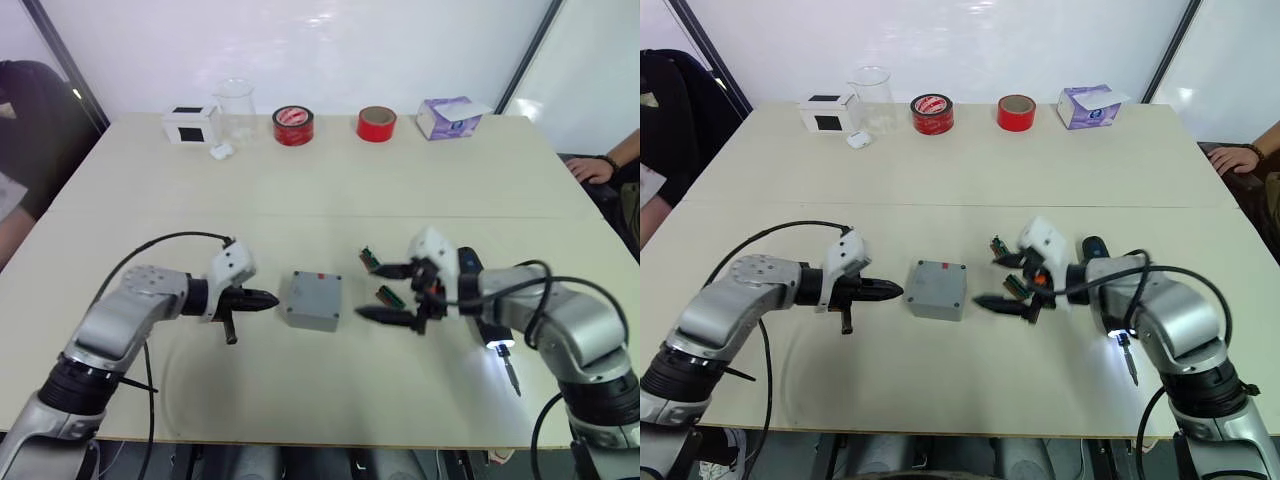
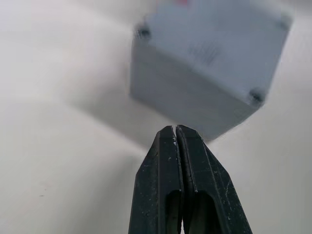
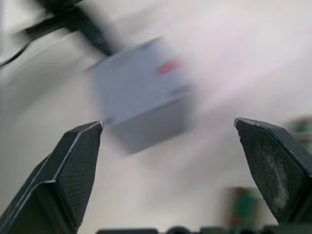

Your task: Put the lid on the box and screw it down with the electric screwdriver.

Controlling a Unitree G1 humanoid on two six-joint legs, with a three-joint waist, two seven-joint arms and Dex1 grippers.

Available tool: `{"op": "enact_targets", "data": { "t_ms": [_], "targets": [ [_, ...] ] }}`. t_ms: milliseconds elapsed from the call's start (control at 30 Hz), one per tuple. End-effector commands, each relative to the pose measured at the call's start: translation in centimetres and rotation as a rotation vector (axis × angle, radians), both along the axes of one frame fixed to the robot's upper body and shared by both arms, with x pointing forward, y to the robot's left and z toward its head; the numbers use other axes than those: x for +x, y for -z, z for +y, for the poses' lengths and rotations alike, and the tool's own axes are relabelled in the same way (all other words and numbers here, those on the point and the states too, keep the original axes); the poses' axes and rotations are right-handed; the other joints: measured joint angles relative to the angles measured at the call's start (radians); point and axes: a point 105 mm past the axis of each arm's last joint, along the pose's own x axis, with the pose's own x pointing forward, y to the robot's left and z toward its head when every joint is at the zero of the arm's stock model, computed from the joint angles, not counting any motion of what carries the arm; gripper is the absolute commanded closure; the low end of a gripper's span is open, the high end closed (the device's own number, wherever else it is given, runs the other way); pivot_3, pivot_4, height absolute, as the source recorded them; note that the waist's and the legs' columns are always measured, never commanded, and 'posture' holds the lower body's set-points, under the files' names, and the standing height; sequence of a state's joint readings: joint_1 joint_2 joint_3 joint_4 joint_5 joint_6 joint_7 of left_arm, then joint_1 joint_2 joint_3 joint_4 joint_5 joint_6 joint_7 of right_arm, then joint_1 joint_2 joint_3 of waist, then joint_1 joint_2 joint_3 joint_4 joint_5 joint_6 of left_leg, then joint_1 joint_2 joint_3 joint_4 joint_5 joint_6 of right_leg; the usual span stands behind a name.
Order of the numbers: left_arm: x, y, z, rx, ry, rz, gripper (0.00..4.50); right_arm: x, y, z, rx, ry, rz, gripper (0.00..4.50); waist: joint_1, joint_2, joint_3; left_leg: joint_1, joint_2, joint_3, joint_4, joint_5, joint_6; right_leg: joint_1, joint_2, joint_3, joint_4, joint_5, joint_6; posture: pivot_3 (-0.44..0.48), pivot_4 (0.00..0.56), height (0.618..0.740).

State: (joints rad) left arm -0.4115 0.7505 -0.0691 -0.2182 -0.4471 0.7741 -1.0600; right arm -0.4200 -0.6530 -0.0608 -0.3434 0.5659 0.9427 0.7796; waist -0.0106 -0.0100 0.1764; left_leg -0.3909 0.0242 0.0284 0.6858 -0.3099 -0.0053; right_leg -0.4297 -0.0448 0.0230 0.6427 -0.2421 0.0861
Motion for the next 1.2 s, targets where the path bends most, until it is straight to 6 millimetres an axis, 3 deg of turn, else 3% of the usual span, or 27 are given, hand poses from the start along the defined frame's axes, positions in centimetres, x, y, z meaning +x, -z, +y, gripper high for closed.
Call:
{"op": "enact_targets", "data": {
  "t_ms": [33, 100, 200, 367, 600, 1067, 1167, 1200],
  "targets": [
    [0.0, -3.4, -1.0, -0.099, 0.038, -0.049, 4.50, 3.5, 0.2, -1.9, 0.015, 0.205, -0.078, 0.02, -0.002, -0.001, 0.000, 0.000, 0.000, 0.000, 0.000, 0.000, 0.000, 0.000, 0.000, 0.000, 0.000, 0.000, 0.000, 0.000, 0.150, 0.740],
    [-0.4, -3.7, -1.8, -0.103, 0.073, -0.051, 4.50, 4.2, 1.1, -2.0, 0.003, 0.229, -0.082, 0.02, -0.002, 0.000, 0.000, 0.000, 0.000, 0.000, 0.000, 0.000, 0.000, 0.000, 0.000, 0.000, 0.001, 0.000, 0.000, 0.000, 0.150, 0.740],
    [-0.6, -3.8, -2.5, -0.107, 0.095, -0.052, 4.50, 4.9, 2.3, -1.7, -0.008, 0.237, -0.082, 0.59, -0.005, 0.000, 0.000, 0.000, -0.001, 0.001, 0.000, 0.000, -0.001, 0.000, 0.000, 0.001, 0.001, 0.000, 0.000, 0.000, 0.150, 0.740],
    [-0.8, -3.7, -2.9, -0.102, 0.100, -0.054, 4.50, 4.4, 3.6, -0.4, -0.066, 0.162, -0.097, 2.29, -0.006, 0.000, 0.000, 0.001, -0.001, 0.001, 0.000, 0.001, -0.001, -0.001, 0.000, 0.002, 0.002, 0.000, 0.000, 0.000, 0.150, 0.740],
    [-1.2, -3.4, -3.1, -0.105, 0.104, -0.039, 4.50, 4.7, 4.7, -0.1, -0.079, 0.172, -0.095, 2.29, -0.004, 0.000, 0.000, 0.001, -0.001, 0.001, 0.000, 0.001, -0.001, -0.001, 0.000, 0.002, 0.002, 0.000, 0.000, 0.000, 0.150, 0.740],
    [-1.1, -3.1, -3.1, -0.107, 0.090, -0.038, 4.50, 5.7, 4.7, 0.1, -0.063, 0.198, -0.104, 2.29, -0.004, 0.000, 0.000, 0.001, -0.001, 0.001, 0.000, 0.001, -0.002, -0.001, 0.000, 0.002, 0.002, 0.000, 0.000, 0.000, 0.150, 0.740],
    [-1.1, -3.0, -3.0, -0.106, 0.085, -0.037, 4.50, 5.9, 4.7, 0.2, -0.055, 0.208, -0.105, 3.02, -0.004, 0.000, 0.000, 0.001, -0.001, 0.001, 0.000, 0.001, -0.002, -0.001, 0.000, 0.002, 0.002, 0.000, 0.000, 0.000, 0.150, 0.740],
    [-1.0, -3.0, -2.9, -0.106, 0.083, -0.036, 4.50, 5.9, 4.8, 0.2, -0.061, 0.208, -0.105, 3.50, -0.004, 0.000, 0.000, 0.001, -0.001, 0.001, 0.000, 0.001, -0.002, -0.001, 0.000, 0.002, 0.002, 0.000, 0.000, 0.000, 0.150, 0.740]
  ]
}}
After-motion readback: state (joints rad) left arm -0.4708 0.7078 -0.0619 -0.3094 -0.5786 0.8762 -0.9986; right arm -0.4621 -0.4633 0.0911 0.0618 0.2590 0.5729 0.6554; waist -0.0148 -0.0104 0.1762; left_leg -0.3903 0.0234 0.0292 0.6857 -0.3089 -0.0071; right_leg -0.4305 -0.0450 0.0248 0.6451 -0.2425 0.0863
